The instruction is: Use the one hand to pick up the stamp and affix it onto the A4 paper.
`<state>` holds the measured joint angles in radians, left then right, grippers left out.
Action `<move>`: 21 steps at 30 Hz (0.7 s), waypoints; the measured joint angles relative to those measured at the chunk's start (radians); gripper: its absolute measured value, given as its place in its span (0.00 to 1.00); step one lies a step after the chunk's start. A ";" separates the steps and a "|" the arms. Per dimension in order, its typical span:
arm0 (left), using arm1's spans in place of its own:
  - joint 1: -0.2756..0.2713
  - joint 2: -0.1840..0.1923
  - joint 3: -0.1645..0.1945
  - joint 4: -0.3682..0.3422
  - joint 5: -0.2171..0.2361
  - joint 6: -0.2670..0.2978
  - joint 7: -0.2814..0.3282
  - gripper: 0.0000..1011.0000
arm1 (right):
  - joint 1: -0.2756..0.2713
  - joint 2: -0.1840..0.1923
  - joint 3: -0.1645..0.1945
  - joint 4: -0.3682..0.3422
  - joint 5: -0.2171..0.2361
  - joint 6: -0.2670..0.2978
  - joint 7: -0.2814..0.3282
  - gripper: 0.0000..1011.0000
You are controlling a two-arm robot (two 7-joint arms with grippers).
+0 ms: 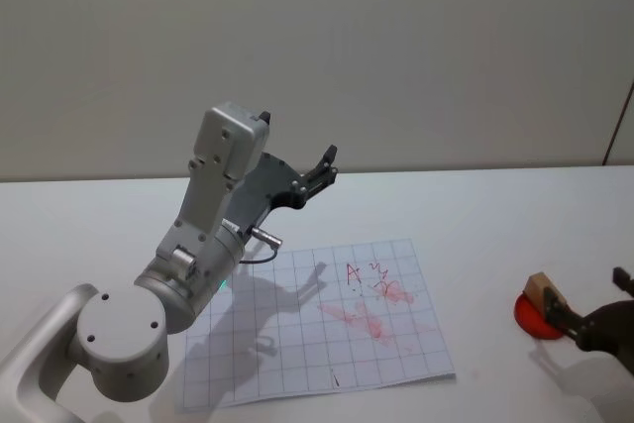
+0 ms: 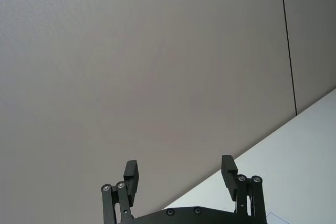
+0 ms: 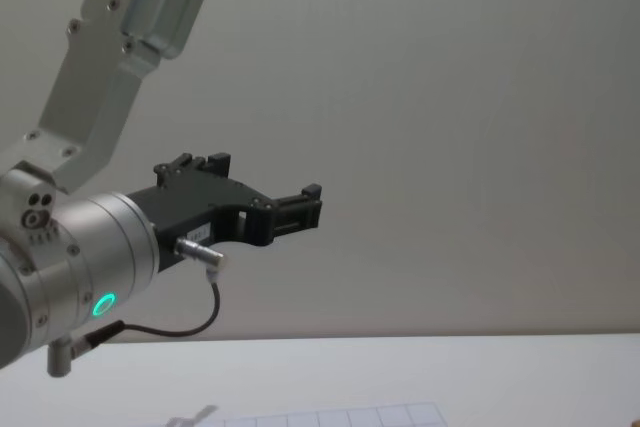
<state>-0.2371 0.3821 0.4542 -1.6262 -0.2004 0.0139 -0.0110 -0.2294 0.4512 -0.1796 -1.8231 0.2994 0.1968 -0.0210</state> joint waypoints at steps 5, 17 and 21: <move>0.000 0.000 0.000 0.000 0.000 0.000 0.000 0.99 | 0.024 -0.013 -0.009 0.034 -0.025 0.024 0.029 0.99; 0.000 0.000 0.000 0.000 0.000 0.000 0.000 0.99 | 0.079 -0.046 -0.025 0.113 -0.075 0.058 0.078 0.99; 0.000 0.000 0.000 0.000 0.000 0.000 0.000 0.99 | 0.091 -0.053 -0.029 0.130 -0.085 0.063 0.087 0.98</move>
<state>-0.2371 0.3821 0.4542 -1.6262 -0.2004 0.0138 -0.0109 -0.1388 0.3985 -0.2084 -1.6934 0.2147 0.2596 0.0663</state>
